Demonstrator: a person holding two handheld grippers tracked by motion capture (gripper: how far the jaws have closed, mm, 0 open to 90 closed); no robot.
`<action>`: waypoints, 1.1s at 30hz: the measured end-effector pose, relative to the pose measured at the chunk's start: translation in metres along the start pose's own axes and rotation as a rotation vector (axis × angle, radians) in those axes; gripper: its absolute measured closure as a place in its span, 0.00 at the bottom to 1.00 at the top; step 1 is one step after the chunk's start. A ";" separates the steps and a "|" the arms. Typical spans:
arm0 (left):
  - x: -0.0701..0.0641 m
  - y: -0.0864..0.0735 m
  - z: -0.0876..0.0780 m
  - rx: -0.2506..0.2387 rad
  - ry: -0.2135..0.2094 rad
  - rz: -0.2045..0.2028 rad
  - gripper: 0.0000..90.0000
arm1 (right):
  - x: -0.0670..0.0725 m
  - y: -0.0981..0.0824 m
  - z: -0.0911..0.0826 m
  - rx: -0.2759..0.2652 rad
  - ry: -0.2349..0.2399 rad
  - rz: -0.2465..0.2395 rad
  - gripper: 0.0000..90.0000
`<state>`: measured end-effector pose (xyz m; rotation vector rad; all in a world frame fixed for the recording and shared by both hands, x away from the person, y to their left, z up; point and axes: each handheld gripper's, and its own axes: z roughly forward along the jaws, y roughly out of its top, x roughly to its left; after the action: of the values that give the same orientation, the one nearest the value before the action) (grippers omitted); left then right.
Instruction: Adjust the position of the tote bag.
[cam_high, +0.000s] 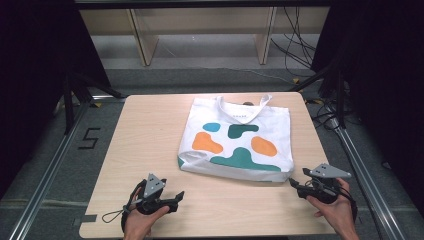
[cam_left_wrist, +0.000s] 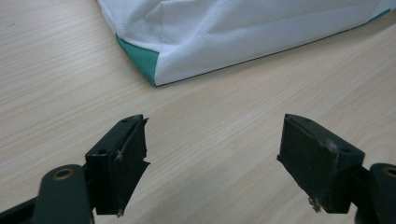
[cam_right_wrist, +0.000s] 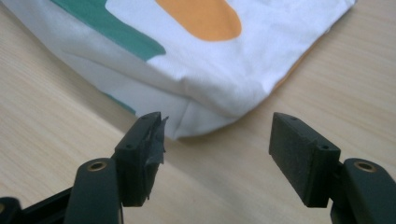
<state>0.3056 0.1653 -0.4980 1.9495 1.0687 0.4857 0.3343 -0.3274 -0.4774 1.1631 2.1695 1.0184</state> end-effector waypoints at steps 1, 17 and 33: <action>0.003 0.000 -0.002 0.023 -0.002 0.029 0.25 | 0.000 0.004 0.001 -0.011 -0.011 -0.015 0.40; 0.004 -0.005 -0.005 0.005 0.014 -0.021 0.25 | 0.012 0.026 0.032 0.044 0.062 -0.239 0.76; 0.007 -0.007 -0.007 -0.001 0.018 -0.043 0.26 | 0.056 0.030 0.038 0.082 0.199 -0.330 0.94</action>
<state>0.3019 0.1763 -0.4998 1.9207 1.1197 0.4804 0.3457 -0.2540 -0.4800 0.7252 2.4750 0.9374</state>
